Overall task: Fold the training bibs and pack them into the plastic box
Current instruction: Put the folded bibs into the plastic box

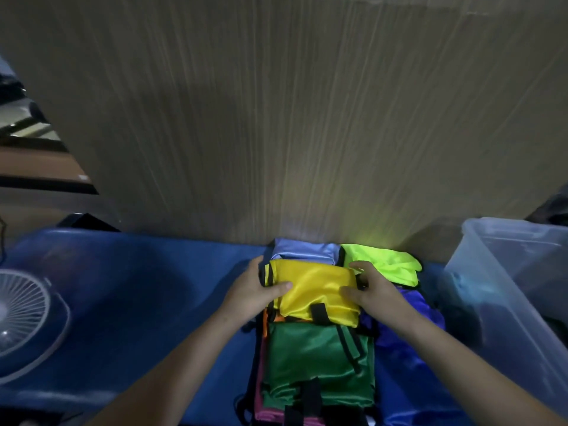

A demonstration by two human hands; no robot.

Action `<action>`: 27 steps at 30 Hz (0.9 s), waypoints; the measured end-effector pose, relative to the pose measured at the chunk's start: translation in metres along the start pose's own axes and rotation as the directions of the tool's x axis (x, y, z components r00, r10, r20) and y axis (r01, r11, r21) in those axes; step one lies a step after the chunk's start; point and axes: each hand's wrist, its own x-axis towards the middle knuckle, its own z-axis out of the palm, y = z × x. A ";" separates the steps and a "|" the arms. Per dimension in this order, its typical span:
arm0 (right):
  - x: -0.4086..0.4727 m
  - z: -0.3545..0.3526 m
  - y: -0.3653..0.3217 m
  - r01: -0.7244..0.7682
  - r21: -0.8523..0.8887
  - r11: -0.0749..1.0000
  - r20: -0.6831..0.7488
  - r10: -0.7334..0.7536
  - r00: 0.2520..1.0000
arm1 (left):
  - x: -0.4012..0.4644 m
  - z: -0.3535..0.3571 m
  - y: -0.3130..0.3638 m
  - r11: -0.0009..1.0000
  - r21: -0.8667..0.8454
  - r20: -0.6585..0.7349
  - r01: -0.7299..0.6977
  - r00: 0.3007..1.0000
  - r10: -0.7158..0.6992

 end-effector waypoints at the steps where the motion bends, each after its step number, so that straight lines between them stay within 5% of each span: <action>1: 0.004 0.000 0.001 -0.002 0.005 1.000 0.004 0.002 1.000 | 0.004 0.001 -0.001 1.000 0.000 -0.014 -0.008 1.000 0.008; 10: 0.012 0.006 0.002 0.034 -0.148 0.988 0.018 -0.032 0.999 | 0.001 0.012 -0.003 0.981 0.087 -0.168 -0.172 0.968 0.185; 15: 0.004 0.010 -0.001 0.132 -0.156 0.979 -0.141 -0.154 0.978 | -0.010 0.012 0.005 0.979 0.022 -0.152 -0.201 0.968 0.202; 27: -0.039 -0.020 -0.033 0.358 0.156 0.921 -0.228 -0.319 0.920 | -0.054 -0.011 0.055 0.931 -0.029 -0.129 -0.363 0.925 0.357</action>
